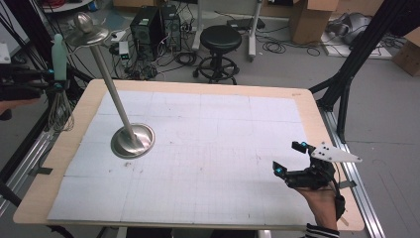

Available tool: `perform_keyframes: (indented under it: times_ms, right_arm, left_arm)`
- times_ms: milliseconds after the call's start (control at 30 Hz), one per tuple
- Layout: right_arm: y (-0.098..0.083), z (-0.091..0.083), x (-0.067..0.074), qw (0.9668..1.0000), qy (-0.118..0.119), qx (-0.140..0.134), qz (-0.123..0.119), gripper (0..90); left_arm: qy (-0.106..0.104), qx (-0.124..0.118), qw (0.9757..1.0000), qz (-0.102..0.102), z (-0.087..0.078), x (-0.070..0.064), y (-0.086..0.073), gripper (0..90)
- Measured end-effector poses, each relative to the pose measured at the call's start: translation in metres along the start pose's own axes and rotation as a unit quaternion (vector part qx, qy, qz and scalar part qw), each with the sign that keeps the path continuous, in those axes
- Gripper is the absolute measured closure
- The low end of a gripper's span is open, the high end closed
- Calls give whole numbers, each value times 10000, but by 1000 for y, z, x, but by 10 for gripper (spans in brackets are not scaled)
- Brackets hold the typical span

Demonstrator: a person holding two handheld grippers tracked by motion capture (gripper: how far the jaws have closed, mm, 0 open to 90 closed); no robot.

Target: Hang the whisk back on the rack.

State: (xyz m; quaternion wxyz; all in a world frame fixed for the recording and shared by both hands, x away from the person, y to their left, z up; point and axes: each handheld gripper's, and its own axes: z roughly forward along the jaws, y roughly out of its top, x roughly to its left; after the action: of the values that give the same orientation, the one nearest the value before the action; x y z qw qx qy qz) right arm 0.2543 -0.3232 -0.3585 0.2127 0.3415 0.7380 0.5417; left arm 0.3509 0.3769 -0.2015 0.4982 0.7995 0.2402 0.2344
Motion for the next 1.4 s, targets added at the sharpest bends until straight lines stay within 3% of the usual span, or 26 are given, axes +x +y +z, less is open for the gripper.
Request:
perform_keyframes:
  times_ms: [333, 667, 700, 767, 1100, 1267, 1400]
  right_arm:
    - [0, -1, 0, 10000, 1, 2, 7, 5]
    - [0, -3, 0, 10000, -9, -12, 22, 5]
    - [0, -3, 0, 10000, -11, -24, 16, 5]
    - [0, -3, 0, 10000, -8, -19, 17, 5]
    - [0, -1, 0, 10000, 29, -7, -8, 5]
    - [1, 3, 0, 10000, 83, 4, -32, 5]
    - [0, 7, 0, 9999, 142, 46, -48, 5]
  left_arm:
    - [20, 29, 9999, -106, 20, -3, 3, 691]
    - [97, 77, 9998, -135, 21, -4, 3, 683]
    - [147, 82, 9998, -133, 21, -4, 3, 670]
    - [180, 45, 9996, -217, 20, -3, 2, 563]
    - [166, -213, 9990, -344, -1, -7, -13, 386]
    - [265, -167, 9988, -376, -15, -13, -26, 304]
    - [349, -168, 9980, -497, -25, -20, -34, 180]
